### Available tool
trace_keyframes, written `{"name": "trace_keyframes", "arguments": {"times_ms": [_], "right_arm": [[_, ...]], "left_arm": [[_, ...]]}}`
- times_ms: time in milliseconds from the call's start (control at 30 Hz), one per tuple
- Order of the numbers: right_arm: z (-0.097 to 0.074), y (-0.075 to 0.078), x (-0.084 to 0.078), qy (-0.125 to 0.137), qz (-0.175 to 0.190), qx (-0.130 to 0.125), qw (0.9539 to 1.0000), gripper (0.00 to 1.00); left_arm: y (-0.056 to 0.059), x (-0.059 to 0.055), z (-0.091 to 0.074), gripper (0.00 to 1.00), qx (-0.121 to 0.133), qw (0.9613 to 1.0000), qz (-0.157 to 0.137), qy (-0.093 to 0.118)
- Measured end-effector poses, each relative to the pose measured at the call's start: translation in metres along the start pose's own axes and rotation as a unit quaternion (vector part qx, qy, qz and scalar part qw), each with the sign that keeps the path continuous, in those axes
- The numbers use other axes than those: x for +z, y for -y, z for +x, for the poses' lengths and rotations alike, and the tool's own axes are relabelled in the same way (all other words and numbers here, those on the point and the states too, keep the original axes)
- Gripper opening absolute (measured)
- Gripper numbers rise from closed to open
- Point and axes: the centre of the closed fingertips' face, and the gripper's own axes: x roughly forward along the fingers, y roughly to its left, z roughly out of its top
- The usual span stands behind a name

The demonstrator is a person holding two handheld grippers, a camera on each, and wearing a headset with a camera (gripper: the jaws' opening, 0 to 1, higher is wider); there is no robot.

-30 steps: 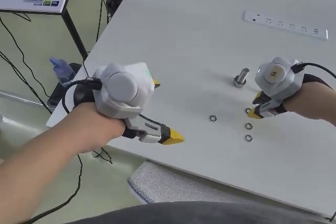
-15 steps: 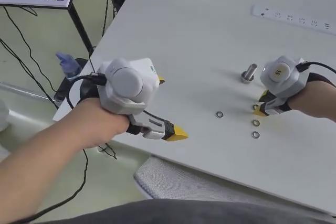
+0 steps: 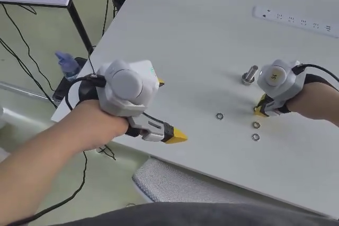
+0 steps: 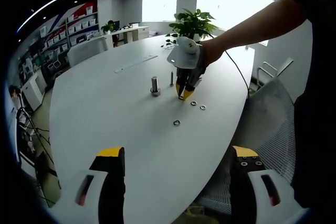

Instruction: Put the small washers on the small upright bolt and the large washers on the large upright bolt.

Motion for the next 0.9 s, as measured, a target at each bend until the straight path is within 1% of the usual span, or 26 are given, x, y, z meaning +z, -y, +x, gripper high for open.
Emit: {"name": "trace_keyframes", "arguments": {"times_ms": [233,333,433,533,600,733,800,900], "right_arm": [[-0.001,-0.001,0.000,-0.002,0.003,-0.002,1.0000,0.14],[-0.002,0.000,0.000,0.002,0.013,-0.002,0.9999,0.13],[-0.002,0.000,-0.001,0.007,0.015,-0.001,0.9999,0.13],[-0.002,0.001,-0.001,0.007,0.014,-0.001,0.9999,0.13],[-0.002,0.002,-0.001,0.009,0.020,-0.002,0.9997,0.13],[-0.004,0.001,-0.006,0.005,0.024,0.000,0.9997,0.13],[-0.008,0.002,-0.010,0.003,0.025,-0.001,0.9997,0.13],[-0.014,0.002,-0.017,0.003,0.032,0.001,0.9995,0.13]], "left_arm": [[0.002,-0.002,0.001,0.80,-0.002,1.0000,-0.001,0.000],[0.002,0.000,0.000,0.81,-0.001,1.0000,-0.003,0.002],[0.001,0.001,0.000,0.81,0.000,1.0000,-0.003,0.004],[-0.001,0.002,-0.001,0.81,0.002,1.0000,-0.002,0.003],[-0.001,0.003,-0.001,0.81,0.001,1.0000,0.000,0.001],[-0.002,0.005,0.001,0.80,-0.001,1.0000,0.003,0.000],[-0.003,0.006,0.003,0.80,-0.002,1.0000,0.005,-0.001],[-0.003,0.008,0.006,0.80,-0.005,1.0000,0.005,0.000]]}}
